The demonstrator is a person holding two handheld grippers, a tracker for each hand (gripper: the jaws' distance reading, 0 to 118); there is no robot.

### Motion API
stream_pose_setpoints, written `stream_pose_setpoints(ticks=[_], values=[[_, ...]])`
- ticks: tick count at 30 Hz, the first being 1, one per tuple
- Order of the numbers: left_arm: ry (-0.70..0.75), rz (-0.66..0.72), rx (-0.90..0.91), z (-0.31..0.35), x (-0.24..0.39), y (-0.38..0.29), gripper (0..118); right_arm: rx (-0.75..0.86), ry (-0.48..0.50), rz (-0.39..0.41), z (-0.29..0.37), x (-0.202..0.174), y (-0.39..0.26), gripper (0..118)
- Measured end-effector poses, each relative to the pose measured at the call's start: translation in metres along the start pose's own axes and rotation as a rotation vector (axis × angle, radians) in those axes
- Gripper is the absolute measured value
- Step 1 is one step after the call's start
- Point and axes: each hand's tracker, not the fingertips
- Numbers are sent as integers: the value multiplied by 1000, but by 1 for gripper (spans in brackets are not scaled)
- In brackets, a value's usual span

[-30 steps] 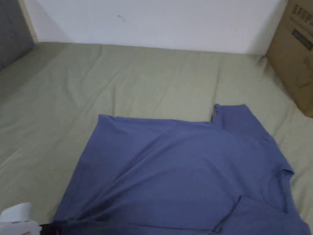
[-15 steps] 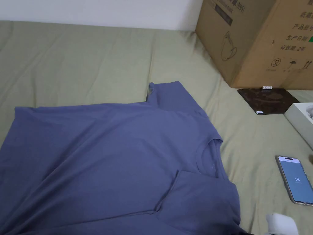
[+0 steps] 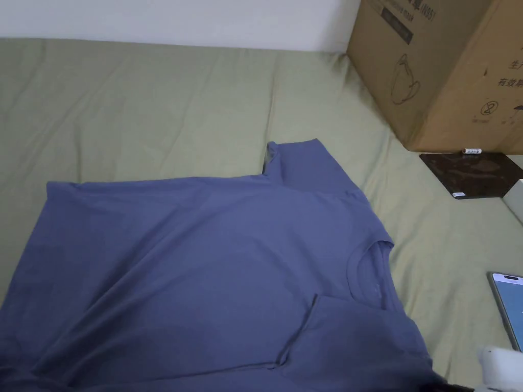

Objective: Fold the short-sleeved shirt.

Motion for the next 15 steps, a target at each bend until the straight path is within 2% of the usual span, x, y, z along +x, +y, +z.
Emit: stream_pose_setpoints(ticks=[5,8,15], values=[[-20,4,1,-26,8,47,6,47,-33,86,-18,-12,57,7],[-33,-8,18,-43,21,78,6,72,-37,117,-32,-33,96,7],[10,-122,32,-77,71,129,6,95,-75,172,-78,-63,170,7]])
